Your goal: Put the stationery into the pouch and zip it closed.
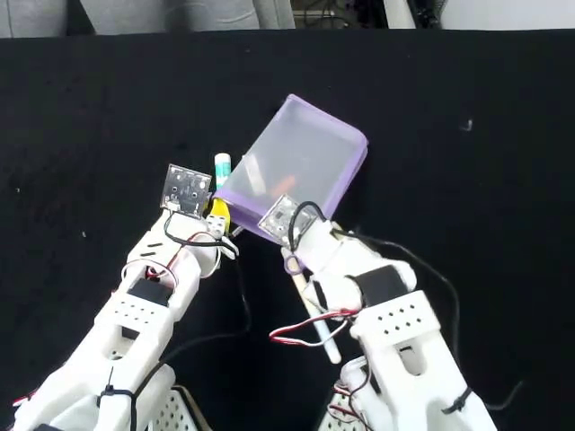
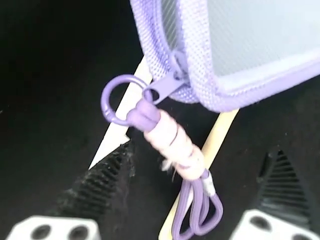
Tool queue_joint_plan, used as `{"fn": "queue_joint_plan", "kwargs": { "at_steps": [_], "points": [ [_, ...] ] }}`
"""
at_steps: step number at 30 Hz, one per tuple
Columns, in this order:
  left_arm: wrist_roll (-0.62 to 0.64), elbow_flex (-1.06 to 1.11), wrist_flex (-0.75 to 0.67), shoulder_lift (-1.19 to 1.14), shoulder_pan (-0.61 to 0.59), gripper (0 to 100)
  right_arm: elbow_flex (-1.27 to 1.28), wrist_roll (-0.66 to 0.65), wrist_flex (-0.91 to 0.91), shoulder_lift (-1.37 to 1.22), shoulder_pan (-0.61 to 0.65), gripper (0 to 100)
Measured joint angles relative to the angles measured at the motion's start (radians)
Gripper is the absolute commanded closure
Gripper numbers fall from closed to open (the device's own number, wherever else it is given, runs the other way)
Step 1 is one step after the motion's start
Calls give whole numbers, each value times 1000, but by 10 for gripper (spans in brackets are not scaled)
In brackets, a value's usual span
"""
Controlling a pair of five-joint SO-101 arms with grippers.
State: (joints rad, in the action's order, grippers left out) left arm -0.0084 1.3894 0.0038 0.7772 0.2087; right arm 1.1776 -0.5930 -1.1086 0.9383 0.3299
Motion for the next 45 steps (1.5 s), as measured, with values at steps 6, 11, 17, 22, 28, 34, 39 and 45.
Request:
{"fn": "queue_joint_plan", "kwargs": {
  "at_steps": [6, 11, 17, 22, 28, 34, 39, 45],
  "points": [
    [0, 0, 0, 0, 0, 971, 29, -3, 107, 0, 0, 620],
    [0, 0, 0, 0, 0, 971, 29, -57, 147, 0, -41, 632],
    [0, 0, 0, 0, 0, 971, 29, -75, 180, 0, -130, 841],
    [0, 0, 0, 0, 0, 971, 29, -115, 180, 0, -132, 915],
    [0, 0, 0, 0, 0, 971, 29, -137, 180, 0, -132, 985],
    [0, 0, 0, 0, 0, 971, 29, -137, 180, 0, -132, 988],
    [0, 0, 0, 0, 0, 971, -14, -137, 117, 0, -132, 988],
    [0, 0, 0, 0, 0, 971, -37, -137, 71, 0, -133, 988]
  ]
}}
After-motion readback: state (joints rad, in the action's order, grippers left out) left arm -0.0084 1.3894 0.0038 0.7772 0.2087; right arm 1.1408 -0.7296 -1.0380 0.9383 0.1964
